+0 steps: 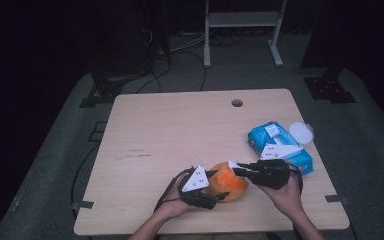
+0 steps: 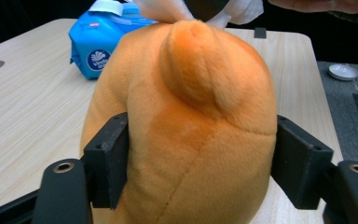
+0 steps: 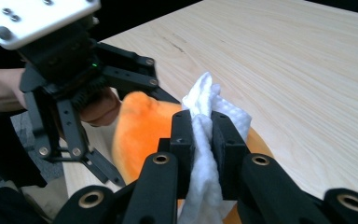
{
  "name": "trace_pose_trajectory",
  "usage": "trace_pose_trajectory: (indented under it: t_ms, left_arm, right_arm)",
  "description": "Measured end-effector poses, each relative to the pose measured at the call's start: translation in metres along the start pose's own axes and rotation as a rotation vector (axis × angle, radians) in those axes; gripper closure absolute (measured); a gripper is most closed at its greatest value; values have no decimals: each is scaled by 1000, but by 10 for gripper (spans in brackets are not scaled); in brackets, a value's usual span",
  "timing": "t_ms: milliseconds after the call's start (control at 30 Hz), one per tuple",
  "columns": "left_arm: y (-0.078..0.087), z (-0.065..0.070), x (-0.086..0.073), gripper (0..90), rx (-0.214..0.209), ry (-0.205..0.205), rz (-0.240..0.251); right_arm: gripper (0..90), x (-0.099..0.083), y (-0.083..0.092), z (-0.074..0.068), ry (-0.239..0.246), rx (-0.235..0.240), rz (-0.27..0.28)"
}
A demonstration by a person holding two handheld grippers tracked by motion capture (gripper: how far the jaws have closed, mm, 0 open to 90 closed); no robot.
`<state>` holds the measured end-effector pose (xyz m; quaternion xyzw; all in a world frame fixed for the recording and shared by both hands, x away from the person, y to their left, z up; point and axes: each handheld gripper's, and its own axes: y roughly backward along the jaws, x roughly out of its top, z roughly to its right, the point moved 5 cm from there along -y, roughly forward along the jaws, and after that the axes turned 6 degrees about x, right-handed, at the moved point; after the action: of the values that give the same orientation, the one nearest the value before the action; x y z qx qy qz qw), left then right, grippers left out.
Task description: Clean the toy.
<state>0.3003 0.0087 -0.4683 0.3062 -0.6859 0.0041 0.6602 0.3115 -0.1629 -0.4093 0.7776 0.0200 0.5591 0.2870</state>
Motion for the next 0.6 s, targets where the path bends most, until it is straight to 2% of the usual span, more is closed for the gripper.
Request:
trace_pose_trajectory:
  t_ms: [100, 167, 267, 333, 400, 433, 533, 567, 600]
  left_arm:
    - [-1, 6, 0, 284, -2, -52, -10]
    - [0, 7, -1, 281, 1, -57, -13]
    - [1, 7, -1, 285, -1, -63, -11]
    - [0, 9, -1, 285, 0, -84, -9]
    - [0, 10, -1, 284, 1, -102, -5]
    - [-1, 11, -1, 283, 1, -96, 1]
    - [-3, 12, -1, 278, -3, -101, -1]
    - [-3, 12, 0, 276, -4, -101, 0]
    - [-4, 13, 0, 275, -2, -110, -2]
  right_arm:
    - [798, 6, -9, -16, 31, 66, 3]
    - [799, 7, -14, -22, 67, 55, -20]
    - [800, 7, -11, -15, 47, 51, -19]
    - [800, 4, -6, -5, 41, 1, -28]
    - [800, 1, -2, 2, 17, -15, -30]
    - [800, 0, 0, 4, 9, -16, -33]
    - [799, 1, -2, -1, 10, 1, -33]
    - [799, 2, -4, -5, 16, 24, -34]
    - [799, 4, -6, -11, 16, 68, -24]
